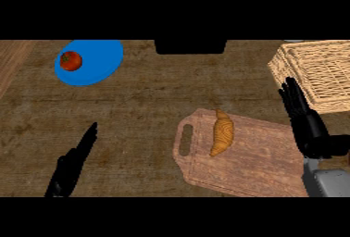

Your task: Pick the croissant from the cutting board and place it in the basket

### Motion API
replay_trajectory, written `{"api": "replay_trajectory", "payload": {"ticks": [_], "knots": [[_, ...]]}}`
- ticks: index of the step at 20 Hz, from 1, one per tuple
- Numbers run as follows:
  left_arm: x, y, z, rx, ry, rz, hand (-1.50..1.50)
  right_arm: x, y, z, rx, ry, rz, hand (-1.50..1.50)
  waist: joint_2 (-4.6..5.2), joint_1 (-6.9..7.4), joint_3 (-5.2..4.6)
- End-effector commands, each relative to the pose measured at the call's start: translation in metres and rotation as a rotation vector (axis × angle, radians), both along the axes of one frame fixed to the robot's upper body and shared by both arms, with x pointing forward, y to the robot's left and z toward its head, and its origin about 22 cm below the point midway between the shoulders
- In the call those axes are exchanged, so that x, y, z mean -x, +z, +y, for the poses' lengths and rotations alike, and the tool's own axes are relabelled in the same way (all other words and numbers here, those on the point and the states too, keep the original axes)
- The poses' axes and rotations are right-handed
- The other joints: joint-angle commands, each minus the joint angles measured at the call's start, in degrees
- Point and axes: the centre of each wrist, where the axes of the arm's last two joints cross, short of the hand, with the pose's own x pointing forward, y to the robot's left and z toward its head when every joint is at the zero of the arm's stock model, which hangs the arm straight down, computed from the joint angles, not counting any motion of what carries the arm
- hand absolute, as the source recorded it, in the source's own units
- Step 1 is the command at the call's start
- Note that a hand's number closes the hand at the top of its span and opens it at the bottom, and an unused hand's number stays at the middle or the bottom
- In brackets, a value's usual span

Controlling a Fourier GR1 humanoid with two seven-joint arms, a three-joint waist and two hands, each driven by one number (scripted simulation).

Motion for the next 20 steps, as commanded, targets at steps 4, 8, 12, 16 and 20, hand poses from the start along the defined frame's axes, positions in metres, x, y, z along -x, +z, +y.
{"api": "replay_trajectory", "payload": {"ticks": [4,8,12,16,20], "knots": [[-0.056,0.065,0.018,0.045,0.067,-0.149,0.00,-0.068,0.084,0.016,-0.036,0.210,-0.170,1.50,0.81,2.16,-0.10],[-0.066,0.066,0.014,0.109,0.051,-0.136,0.00,-0.067,0.104,0.039,0.431,0.588,-0.236,1.50,1.30,4.36,-0.42],[-0.079,0.080,0.023,0.114,0.081,-0.102,0.00,-0.041,0.067,0.139,0.528,0.646,-0.403,-1.50,0.69,2.31,-0.22],[-0.088,0.083,0.043,0.106,0.123,-0.113,0.00,-0.025,0.053,0.217,0.519,0.519,-0.399,-1.50,0.54,0.90,-0.25],[-0.086,0.076,0.042,0.100,0.125,-0.092,0.00,-0.036,0.114,0.246,0.621,0.471,-0.205,-1.50,0.22,0.42,-0.28]]}}
